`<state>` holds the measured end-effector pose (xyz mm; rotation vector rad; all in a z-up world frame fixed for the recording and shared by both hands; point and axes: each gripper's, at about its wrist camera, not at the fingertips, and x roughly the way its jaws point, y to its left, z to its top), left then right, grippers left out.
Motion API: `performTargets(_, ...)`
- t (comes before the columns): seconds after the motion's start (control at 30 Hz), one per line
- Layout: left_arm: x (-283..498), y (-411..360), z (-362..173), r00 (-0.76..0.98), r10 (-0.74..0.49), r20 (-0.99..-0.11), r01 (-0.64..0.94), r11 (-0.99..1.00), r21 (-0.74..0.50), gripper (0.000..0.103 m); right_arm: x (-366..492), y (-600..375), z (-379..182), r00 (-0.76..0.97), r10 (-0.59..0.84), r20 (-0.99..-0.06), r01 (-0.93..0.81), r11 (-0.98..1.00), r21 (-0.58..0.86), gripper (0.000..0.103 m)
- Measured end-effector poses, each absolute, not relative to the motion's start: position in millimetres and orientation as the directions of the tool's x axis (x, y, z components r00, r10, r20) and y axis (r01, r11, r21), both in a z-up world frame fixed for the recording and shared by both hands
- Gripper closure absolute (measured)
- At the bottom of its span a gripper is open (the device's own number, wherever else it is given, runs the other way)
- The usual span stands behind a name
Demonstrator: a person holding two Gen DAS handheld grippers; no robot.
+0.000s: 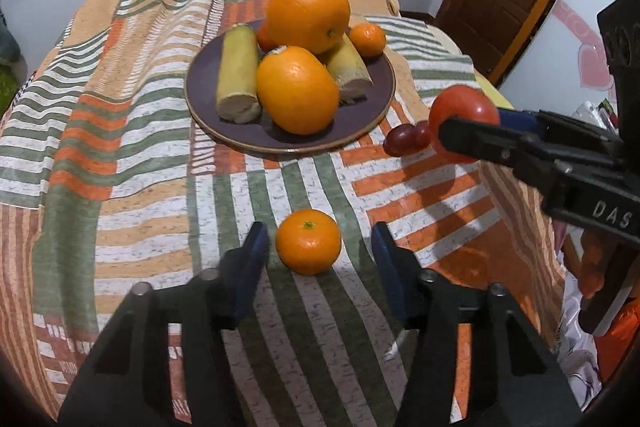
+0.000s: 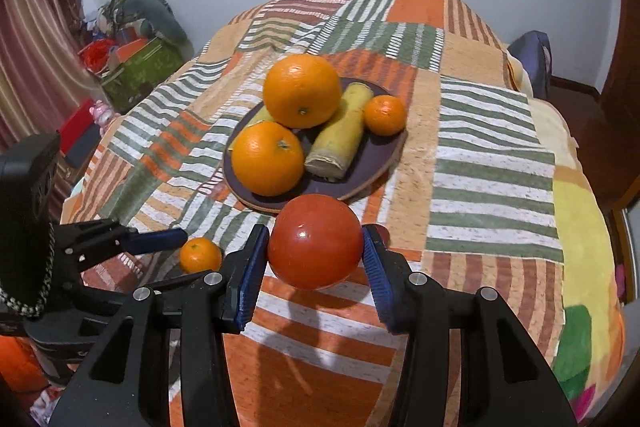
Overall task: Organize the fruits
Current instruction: 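Grasp the red tomato with the right gripper while the left gripper grasps another small mandarin, then place the mandarin on the plate with the left gripper while the right gripper places the tomato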
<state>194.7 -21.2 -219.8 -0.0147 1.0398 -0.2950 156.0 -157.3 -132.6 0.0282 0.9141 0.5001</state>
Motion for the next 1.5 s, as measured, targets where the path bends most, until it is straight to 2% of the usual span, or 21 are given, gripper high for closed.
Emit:
performTargets(0.13, 198, -18, -225, 0.467, -0.238, -0.852, 0.221, 0.964, -0.148, 0.068, 157, -159, -135, 0.502, 0.431, -0.750, -0.399, 0.885, 0.241, 0.059)
performTargets(0.27, 200, -11, -223, 0.463, -0.266, -0.845, 0.208, 0.960, -0.188, 0.068, 161, -159, -137, 0.501, 0.430, -0.751, -0.399, 0.885, 0.240, 0.059)
performTargets(0.8, 251, 9, -177, 0.590, -0.231, -0.774, 0.166, 0.972, -0.164, 0.068, 200, -163, -137, 0.534, 0.414, -0.737, -0.372, 0.898, 0.235, 0.059)
performTargets(1.23, 309, 6, -185, 0.594, -0.222, -0.773, 0.157, 0.975, -0.159, 0.068, 229, -158, -143, 0.563, 0.376, -0.736, -0.358, 0.914, 0.192, 0.059)
performTargets(1.5, 318, 8, -188, 0.596, -0.223, -0.771, 0.163, 0.974, -0.156, 0.068, 234, -154, -151, 0.560, 0.366, -0.743, -0.361, 0.915, 0.179, 0.059)
